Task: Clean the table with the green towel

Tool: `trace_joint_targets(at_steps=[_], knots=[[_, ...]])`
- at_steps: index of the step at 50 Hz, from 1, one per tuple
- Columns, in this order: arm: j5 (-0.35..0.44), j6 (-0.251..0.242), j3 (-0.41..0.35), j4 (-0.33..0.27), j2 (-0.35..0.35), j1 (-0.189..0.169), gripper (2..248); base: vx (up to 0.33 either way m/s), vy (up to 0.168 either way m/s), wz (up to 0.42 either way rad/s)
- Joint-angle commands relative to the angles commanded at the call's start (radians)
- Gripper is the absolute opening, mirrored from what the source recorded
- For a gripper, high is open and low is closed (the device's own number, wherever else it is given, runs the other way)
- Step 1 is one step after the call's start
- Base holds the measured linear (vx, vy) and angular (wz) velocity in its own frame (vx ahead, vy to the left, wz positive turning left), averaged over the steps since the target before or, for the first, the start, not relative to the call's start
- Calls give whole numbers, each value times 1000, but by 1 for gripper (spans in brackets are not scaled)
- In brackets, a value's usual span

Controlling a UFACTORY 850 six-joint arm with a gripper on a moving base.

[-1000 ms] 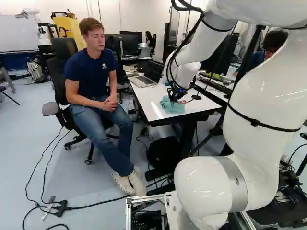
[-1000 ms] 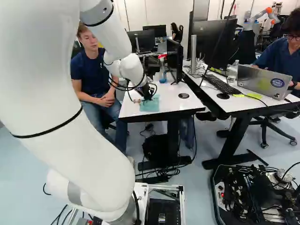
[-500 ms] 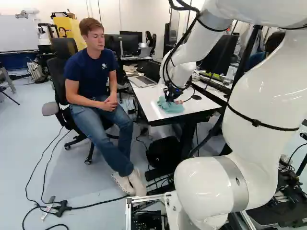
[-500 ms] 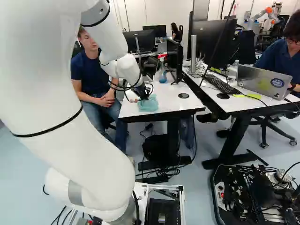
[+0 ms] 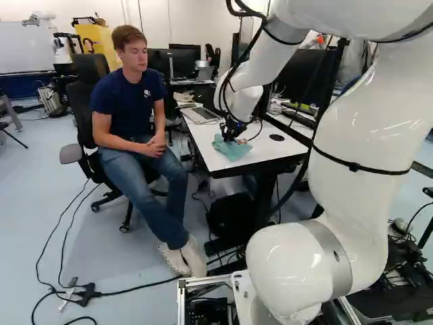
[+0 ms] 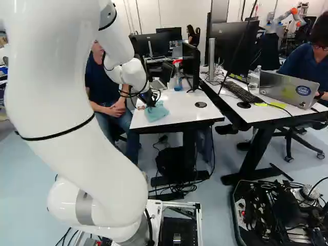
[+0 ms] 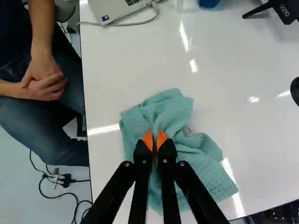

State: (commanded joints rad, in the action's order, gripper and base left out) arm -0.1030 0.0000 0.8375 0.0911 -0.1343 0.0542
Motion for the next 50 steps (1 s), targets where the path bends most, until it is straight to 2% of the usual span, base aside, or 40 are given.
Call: trace_joint_targets(at_steps=[11,27,38,50], knots=[[0,0,0,0,0,38,31,0,0,0],[0,0,-66,0,61,74,31,0,0,0],[0,0,-124,0,116,69,31,0,0,0],[0,0,-176,0,167,37,31,0,0,0]])
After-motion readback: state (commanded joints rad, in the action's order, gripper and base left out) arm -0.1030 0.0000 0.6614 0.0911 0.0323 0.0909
